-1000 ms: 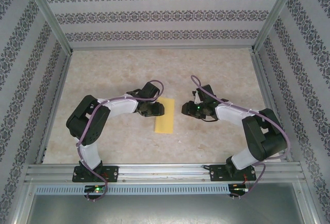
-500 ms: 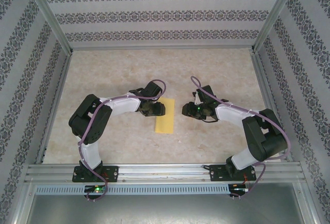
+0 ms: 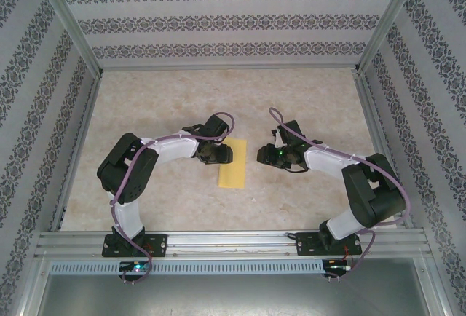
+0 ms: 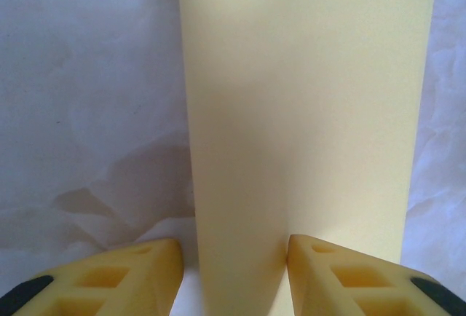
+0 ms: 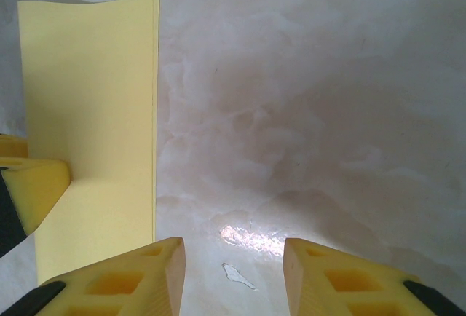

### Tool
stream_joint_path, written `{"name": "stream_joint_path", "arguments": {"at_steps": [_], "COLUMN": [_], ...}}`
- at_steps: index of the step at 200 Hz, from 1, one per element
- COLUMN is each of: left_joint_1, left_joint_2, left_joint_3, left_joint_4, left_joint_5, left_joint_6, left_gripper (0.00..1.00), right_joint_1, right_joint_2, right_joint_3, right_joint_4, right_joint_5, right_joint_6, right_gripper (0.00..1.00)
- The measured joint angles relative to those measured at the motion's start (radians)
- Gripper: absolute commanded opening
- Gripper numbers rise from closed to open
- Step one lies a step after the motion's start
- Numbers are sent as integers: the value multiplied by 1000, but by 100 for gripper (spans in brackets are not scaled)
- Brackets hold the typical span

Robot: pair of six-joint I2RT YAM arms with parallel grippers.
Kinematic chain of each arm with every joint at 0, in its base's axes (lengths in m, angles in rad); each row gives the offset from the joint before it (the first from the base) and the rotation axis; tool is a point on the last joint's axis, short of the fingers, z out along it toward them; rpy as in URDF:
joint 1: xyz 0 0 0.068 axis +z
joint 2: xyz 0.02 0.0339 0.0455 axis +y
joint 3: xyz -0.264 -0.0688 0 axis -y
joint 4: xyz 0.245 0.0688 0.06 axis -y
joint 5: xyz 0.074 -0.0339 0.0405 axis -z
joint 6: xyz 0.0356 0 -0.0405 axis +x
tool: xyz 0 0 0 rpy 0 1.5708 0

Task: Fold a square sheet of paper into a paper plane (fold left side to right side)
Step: First fold in half a square sheet of paper at the center of the table, then hold the square sheet of paper at the center of the table.

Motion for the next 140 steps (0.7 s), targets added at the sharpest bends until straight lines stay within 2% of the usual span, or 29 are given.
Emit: {"name": "stream_joint_path", "arguments": {"at_steps": [109,140], "left_joint_1": [-1,-1], "left_joint_2": [4,4], "left_joint_3": [5,6], "left_joint_4": [-8,-8], "left_joint_5": [3,3], "left_joint_6": [29,29], "left_gripper": [47,47], "right_joint_1": [29,52], "right_joint_2": [42,69], "right_joint_3": [3,12], "right_joint_4": [13,51], "right_joint_5": [-40,-72], "right_joint_6": [3,28], "right_gripper": [41,36]}}
